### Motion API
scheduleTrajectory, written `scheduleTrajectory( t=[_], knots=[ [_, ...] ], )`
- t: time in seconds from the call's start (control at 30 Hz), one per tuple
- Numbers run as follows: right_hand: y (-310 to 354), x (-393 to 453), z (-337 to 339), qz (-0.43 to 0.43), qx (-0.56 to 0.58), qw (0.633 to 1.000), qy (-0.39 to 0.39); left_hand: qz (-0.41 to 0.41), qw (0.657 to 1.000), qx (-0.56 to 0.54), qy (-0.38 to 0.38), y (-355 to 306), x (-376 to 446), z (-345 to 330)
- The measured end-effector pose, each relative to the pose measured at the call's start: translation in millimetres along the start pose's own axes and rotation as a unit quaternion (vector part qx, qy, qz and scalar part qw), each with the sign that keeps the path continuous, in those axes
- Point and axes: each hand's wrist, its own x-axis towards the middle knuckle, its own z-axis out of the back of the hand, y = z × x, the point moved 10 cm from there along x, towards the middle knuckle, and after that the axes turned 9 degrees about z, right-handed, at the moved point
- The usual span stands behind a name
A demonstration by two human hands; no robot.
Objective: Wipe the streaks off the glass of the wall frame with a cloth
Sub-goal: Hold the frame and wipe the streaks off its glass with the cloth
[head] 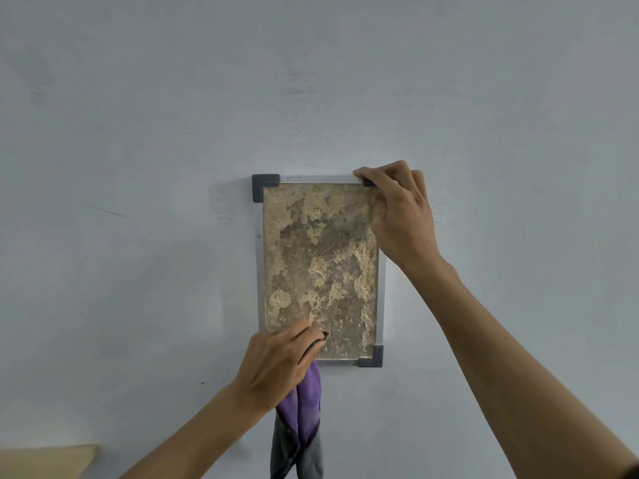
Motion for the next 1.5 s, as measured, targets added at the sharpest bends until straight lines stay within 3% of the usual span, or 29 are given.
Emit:
scheduleTrajectory(
  t=[0.17, 0.3, 0.37, 0.5, 0.67, 0.83, 1.03, 1.17, 1.23, 1.37, 1.5],
  knots=[
    [0, 0, 0, 0.001, -0.003, 1.0, 0.002, 0.052, 0.996, -0.021, -0.069, 9, 17, 25],
    [-1, 0, -1, -0.001, -0.004, 1.0, -0.001, 0.009, 1.0, 0.002, 0.002, -7, -2, -2],
    [-1, 0, -1, -0.001, -0.005, 1.0, -0.001, 0.001, 1.0, 0.013, -0.002, -5, 2, 3],
    [0, 0, -1, 0.001, -0.003, 1.0, 0.0, 0.078, 0.994, -0.038, -0.067, 14, 19, 27],
    [0, -1, 0, 0.002, -0.001, 1.0, -0.008, -0.03, 0.999, 0.023, 0.023, -13, -5, -7],
    [0, -1, -1, 0.001, -0.003, 1.0, -0.005, 0.075, 0.994, -0.033, -0.078, 12, 16, 28],
    [1, -1, -1, 0.001, -0.003, 1.0, -0.004, -0.025, 0.999, 0.017, 0.012, -14, 1, -5],
    [1, -1, 0, -0.001, -0.003, 1.0, -0.003, 0.089, 0.992, -0.047, -0.079, 13, 23, 30],
    [1, -1, 0, -0.001, -0.001, 1.0, -0.002, 0.061, 0.995, -0.043, -0.063, 3, 19, 22],
    [1, -1, 0, -0.004, 0.0, 1.0, 0.0, -0.067, 0.995, 0.047, 0.054, -24, -4, -18],
    [1, -1, 1, -0.004, -0.002, 1.0, 0.002, 0.009, 0.999, 0.01, -0.046, -2, 19, 20]
  ],
)
